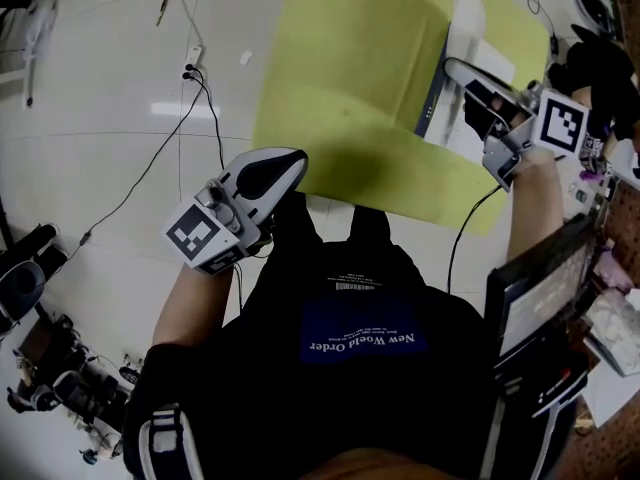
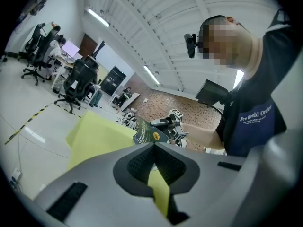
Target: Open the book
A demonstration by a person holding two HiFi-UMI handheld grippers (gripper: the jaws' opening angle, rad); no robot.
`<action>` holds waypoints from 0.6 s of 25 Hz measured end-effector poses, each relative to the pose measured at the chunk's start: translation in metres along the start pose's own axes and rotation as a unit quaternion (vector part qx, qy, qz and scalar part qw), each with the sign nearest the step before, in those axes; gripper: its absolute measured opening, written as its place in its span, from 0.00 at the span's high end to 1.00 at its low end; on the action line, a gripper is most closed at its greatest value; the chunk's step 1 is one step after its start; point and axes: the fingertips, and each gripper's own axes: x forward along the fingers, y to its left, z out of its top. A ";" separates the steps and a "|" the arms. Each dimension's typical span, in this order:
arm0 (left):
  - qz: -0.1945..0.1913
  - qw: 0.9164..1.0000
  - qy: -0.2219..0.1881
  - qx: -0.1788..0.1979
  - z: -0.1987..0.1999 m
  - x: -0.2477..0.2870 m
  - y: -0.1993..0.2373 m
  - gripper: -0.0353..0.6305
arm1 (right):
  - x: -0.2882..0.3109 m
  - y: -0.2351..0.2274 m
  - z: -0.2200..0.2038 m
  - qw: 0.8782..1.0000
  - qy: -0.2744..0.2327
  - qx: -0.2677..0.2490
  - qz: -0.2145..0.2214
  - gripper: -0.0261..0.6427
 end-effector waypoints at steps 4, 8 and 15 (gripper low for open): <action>0.009 1.000 -0.007 -0.011 0.011 -0.043 0.023 0.94 | 0.069 0.008 -0.002 1.000 0.026 -0.004 0.012 0.97; 0.021 1.000 -0.011 -0.016 0.010 -0.052 0.030 0.94 | 0.095 -0.008 0.000 0.997 0.031 0.031 0.066 0.97; 0.032 0.999 -0.017 -0.015 0.000 -0.060 0.031 0.94 | 0.161 -0.023 -0.034 0.991 0.071 0.025 0.114 0.98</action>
